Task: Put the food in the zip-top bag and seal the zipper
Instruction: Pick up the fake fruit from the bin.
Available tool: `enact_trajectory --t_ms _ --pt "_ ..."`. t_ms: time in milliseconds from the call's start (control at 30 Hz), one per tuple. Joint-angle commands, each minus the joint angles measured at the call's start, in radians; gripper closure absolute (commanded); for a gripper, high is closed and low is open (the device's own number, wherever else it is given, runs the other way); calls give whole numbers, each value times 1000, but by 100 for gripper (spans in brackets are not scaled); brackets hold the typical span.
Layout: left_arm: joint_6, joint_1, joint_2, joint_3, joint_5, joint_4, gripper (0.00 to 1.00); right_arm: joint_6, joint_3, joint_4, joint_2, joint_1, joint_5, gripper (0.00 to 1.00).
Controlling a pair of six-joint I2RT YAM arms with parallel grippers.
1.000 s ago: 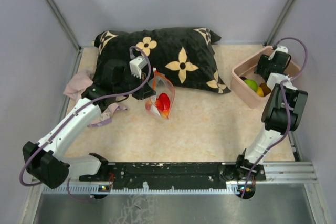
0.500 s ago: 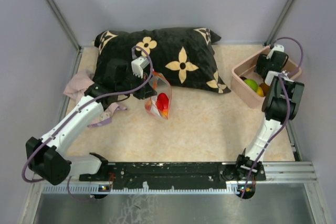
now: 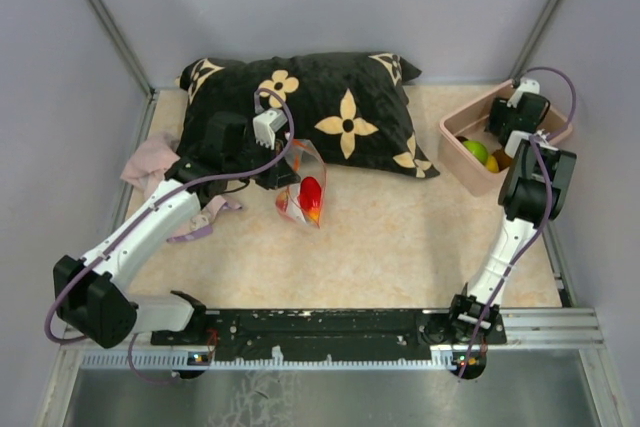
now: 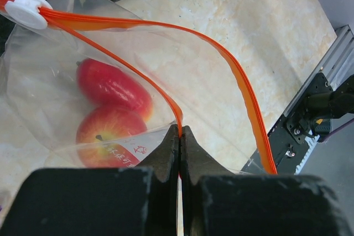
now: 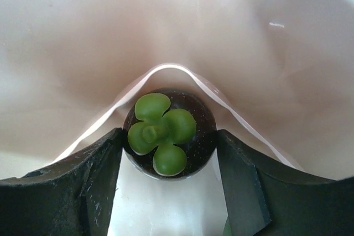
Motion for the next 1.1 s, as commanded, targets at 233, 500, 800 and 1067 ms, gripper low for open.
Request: enact_trajectory --t_ms 233,500,800,1067 --pt "10 9 2 -8 37 24 100 -30 -25 -19 -70 -13 -42 71" --pt "7 8 -2 -10 44 26 100 -22 -67 -40 -172 -13 -55 77" --pt "4 8 -4 -8 63 30 100 79 -186 -14 -311 -13 -67 79" --pt "-2 9 -12 8 96 34 100 153 -274 -55 -459 -12 -44 81"
